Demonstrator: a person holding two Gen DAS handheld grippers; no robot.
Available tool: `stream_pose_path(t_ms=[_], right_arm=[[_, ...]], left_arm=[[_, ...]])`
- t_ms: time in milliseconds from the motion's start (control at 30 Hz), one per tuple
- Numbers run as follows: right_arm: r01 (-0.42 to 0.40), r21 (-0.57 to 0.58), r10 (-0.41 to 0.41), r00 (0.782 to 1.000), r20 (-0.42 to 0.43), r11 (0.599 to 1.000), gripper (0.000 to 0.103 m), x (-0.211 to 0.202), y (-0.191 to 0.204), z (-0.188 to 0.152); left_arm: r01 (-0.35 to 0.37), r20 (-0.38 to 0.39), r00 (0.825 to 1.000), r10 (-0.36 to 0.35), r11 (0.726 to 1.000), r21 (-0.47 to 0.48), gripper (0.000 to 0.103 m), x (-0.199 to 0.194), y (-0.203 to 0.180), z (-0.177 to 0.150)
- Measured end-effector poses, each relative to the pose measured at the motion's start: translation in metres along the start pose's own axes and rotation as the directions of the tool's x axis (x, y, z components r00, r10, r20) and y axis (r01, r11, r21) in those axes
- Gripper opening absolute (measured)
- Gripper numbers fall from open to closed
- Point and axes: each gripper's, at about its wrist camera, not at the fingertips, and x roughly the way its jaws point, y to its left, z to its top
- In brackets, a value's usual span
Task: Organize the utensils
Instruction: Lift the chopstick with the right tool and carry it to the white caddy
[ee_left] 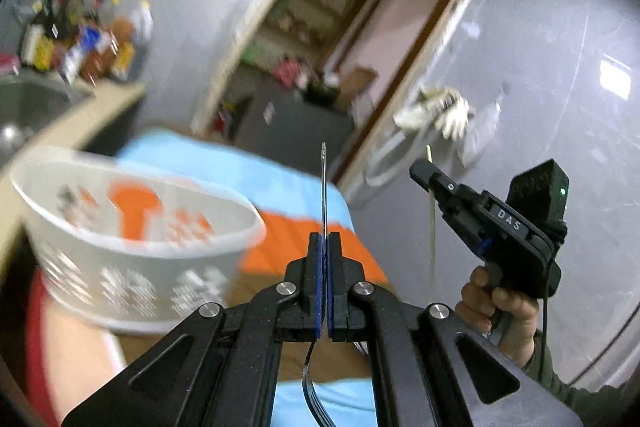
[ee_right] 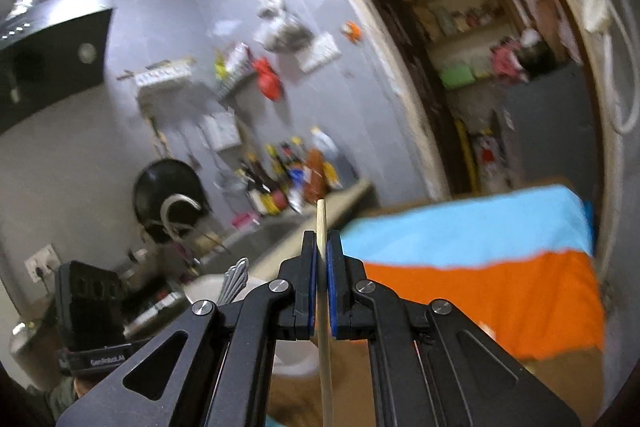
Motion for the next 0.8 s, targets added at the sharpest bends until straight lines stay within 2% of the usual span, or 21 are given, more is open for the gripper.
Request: stream_pose_path(t_ms=[100, 233, 367, 433, 467, 633, 667, 800], right_arm=[[-0.053, -0.006, 0.053, 0.997, 0.056, 0.999, 0.002, 0.024, 0.021, 0.015], [-0.105, -0.023, 0.107, 0.983, 0.148, 0.994, 0.002, 0.059, 0.041, 0.031], [-0.128, -0.044, 0.135, 0.960, 0.246, 0.991, 0.002, 0.087, 0.050, 0.032], [-0.122, -0.046, 0.130, 0.955, 0.268, 0.991, 0.003, 0.098, 0.049, 0.027], [-0.111, -0.055, 0.122, 0.954, 0.274, 0.992, 0.003, 0.104, 0.050, 0.023], [-0.044, -0.124, 0.078, 0.956, 0.282, 0.991, 0.003, 0.116, 0.056, 0.006], [-0.037, -0.135, 0.074, 0.956, 0.285, 0.990, 0.003, 0.116, 0.057, 0.003], [-0.005, -0.166, 0.051, 0.961, 0.271, 0.986, 0.003, 0.124, 0.060, -0.003]], left_arm=[[-0.047, 0.096, 0.994, 0.047, 0.999, 0.005, 0.000, -0.021, 0.015, 0.024], [-0.131, 0.218, 0.968, 0.128, 0.991, 0.001, 0.000, -0.044, 0.045, 0.050], [-0.214, 0.341, 0.918, 0.204, 0.977, -0.007, 0.000, -0.052, 0.079, 0.063], [-0.239, 0.378, 0.898, 0.224, 0.971, -0.007, 0.000, -0.055, 0.096, 0.065], [-0.261, 0.402, 0.883, 0.242, 0.965, -0.007, 0.000, -0.052, 0.104, 0.063], [-0.291, 0.471, 0.839, 0.271, 0.956, -0.032, 0.000, -0.049, 0.135, 0.057], [-0.305, 0.491, 0.824, 0.282, 0.952, -0.034, 0.000, -0.047, 0.139, 0.053], [-0.342, 0.543, 0.784, 0.300, 0.939, -0.025, 0.000, -0.047, 0.138, 0.042]])
